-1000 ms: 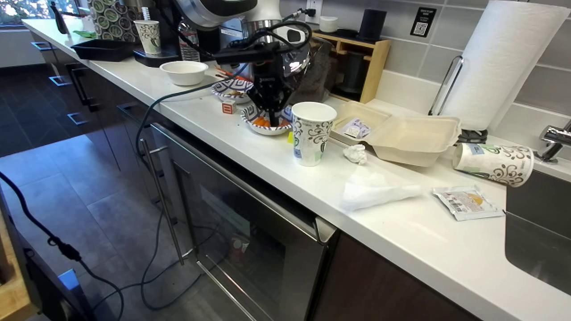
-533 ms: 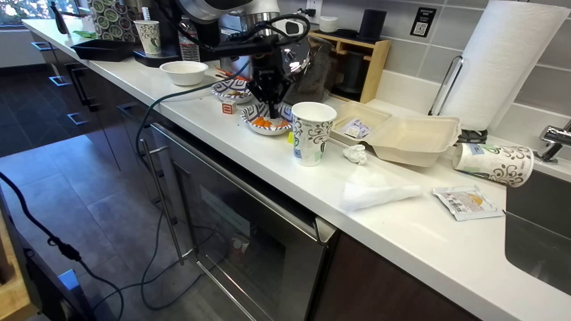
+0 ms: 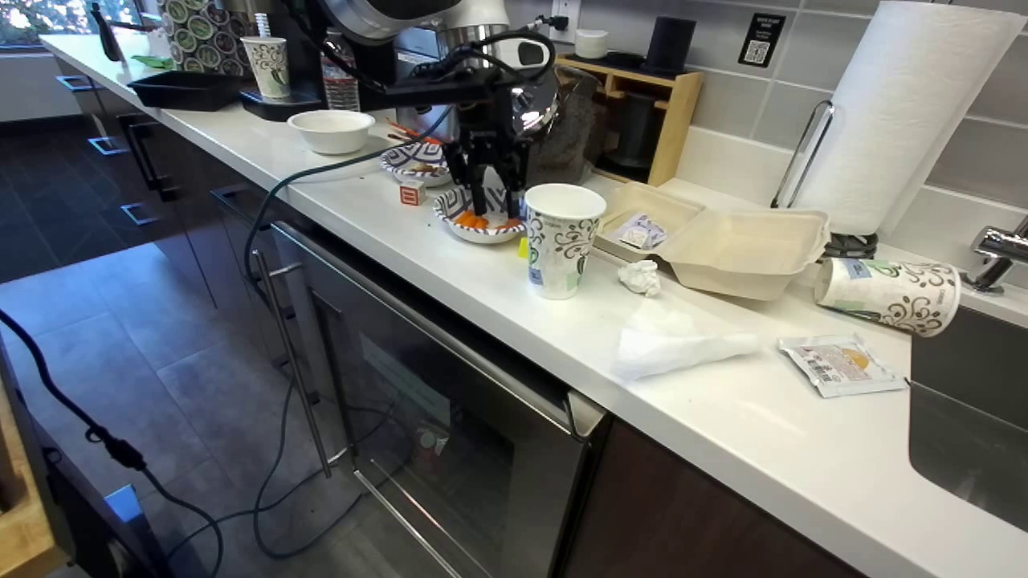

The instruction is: Put two orange objects from the black and white bowl into the white bowl.

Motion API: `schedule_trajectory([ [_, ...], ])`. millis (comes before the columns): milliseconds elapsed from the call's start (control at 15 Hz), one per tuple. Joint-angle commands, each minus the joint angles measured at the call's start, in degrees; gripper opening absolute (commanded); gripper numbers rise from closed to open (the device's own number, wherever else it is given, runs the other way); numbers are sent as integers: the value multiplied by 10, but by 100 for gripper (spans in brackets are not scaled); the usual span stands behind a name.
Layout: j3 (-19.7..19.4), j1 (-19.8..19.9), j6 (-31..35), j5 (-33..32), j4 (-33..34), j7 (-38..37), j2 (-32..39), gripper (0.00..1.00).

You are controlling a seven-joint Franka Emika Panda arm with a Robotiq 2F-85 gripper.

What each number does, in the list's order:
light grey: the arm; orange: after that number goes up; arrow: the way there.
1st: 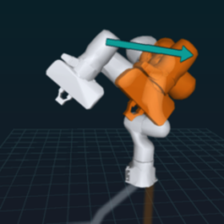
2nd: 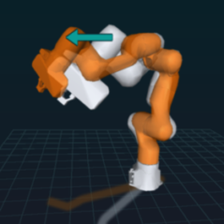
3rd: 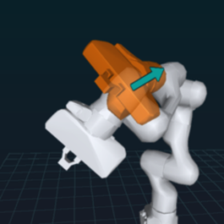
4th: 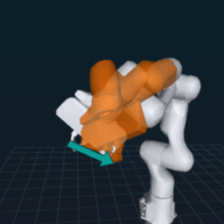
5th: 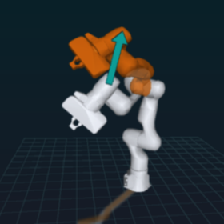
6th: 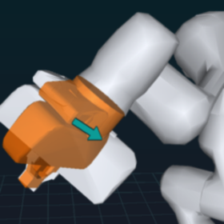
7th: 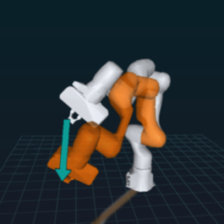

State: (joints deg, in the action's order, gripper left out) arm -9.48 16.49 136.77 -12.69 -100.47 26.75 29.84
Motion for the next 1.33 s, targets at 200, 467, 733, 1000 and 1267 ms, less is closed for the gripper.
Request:
schedule_trajectory([
  [200,14,16,-22,25,16,0,19,99],
  [467,25,21,-58,43,29,8,35,90],
  [733,33,25,-98,64,55,8,54,67],
  [1000,41,30,-120,90,73,7,59,30],
  [1267,42,30,-103,99,63,4,40,1],
])
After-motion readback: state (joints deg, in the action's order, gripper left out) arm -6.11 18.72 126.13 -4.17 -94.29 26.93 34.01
